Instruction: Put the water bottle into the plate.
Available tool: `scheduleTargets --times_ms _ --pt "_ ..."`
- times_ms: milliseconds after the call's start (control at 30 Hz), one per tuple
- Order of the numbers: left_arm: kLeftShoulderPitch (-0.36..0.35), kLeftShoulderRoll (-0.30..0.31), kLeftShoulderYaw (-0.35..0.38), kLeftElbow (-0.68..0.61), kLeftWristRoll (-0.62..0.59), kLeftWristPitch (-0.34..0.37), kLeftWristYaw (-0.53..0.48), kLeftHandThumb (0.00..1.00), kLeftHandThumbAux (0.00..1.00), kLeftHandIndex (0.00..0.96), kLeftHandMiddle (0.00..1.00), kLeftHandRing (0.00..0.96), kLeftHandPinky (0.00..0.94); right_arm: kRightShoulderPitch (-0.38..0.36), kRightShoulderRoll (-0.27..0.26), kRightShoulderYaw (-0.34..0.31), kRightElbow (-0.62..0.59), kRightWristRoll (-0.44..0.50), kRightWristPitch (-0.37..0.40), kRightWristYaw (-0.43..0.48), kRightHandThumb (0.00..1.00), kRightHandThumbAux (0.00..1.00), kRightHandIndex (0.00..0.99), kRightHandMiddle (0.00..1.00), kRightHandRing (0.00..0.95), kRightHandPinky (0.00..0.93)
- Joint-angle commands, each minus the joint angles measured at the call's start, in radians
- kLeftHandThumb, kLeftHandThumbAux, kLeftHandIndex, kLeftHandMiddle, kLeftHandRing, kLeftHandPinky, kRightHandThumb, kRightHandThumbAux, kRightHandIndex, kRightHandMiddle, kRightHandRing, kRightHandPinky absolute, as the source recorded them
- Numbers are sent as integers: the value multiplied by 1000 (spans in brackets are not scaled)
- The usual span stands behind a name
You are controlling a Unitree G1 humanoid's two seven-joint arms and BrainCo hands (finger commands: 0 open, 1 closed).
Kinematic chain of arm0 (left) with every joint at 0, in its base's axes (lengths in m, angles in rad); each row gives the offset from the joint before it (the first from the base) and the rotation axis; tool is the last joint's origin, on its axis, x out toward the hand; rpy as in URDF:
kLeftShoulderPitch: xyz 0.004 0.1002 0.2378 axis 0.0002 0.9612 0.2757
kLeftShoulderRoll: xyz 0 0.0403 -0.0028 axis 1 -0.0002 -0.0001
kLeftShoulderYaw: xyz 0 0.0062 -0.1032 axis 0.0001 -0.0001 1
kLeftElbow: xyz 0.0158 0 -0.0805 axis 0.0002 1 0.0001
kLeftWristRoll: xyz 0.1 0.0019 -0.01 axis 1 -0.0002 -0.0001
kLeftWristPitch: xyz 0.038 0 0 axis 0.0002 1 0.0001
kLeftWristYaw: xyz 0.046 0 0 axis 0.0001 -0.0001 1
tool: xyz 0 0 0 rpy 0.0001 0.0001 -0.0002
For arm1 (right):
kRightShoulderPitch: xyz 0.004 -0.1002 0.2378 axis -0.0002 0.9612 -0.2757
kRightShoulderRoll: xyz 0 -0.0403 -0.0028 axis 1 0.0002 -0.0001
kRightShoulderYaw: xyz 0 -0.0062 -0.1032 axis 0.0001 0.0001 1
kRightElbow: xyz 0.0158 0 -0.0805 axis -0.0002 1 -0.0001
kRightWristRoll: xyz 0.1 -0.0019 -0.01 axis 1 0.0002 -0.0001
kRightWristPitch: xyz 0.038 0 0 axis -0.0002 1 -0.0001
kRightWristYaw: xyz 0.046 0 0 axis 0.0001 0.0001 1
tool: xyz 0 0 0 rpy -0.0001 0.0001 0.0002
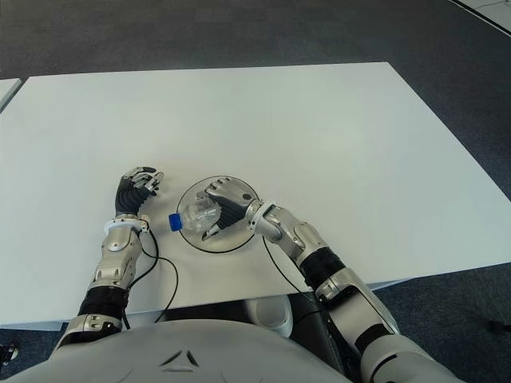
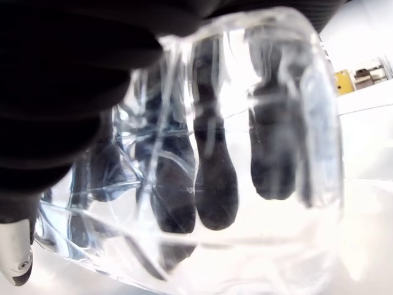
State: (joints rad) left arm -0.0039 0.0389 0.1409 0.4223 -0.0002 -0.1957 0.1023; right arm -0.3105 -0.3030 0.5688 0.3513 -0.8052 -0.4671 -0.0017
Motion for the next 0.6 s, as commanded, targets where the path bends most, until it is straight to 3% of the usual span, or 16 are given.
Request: scheduleTargets --times_ms 33,100,133,200,333,433,600 --pt "35 -9 1 51 -10 53 -3 707 715 434 656 643 638 44 -5 -4 -45 17 62 57 691 721 422 557 609 636" --pt "34 -7 0 55 -7 48 -4 707 715 434 655 645 637 50 -7 -2 -64 22 85 90 683 725 414 442 500 550" --pt "34 -6 -1 56 -6 46 -4 707 715 434 653 644 634 51 -8 -1 -71 24 94 105 543 705 337 356 405 463" --pt "33 -3 -3 59 -2 45 -5 707 715 434 650 642 629 53 -11 1 -88 29 116 142 402 689 252 254 297 360" --pt "32 1 -5 63 -2 45 -9 708 715 434 644 637 621 57 -17 3 -119 21 149 185 238 667 128 108 145 205" --pt "32 3 -7 64 -1 45 -10 708 716 434 641 635 620 58 -22 6 -137 7 165 198 150 648 47 35 53 96" --pt "31 5 -6 62 2 55 -4 707 716 434 639 632 620 62 -30 12 -160 -4 173 200 64 572 7 5 8 16"
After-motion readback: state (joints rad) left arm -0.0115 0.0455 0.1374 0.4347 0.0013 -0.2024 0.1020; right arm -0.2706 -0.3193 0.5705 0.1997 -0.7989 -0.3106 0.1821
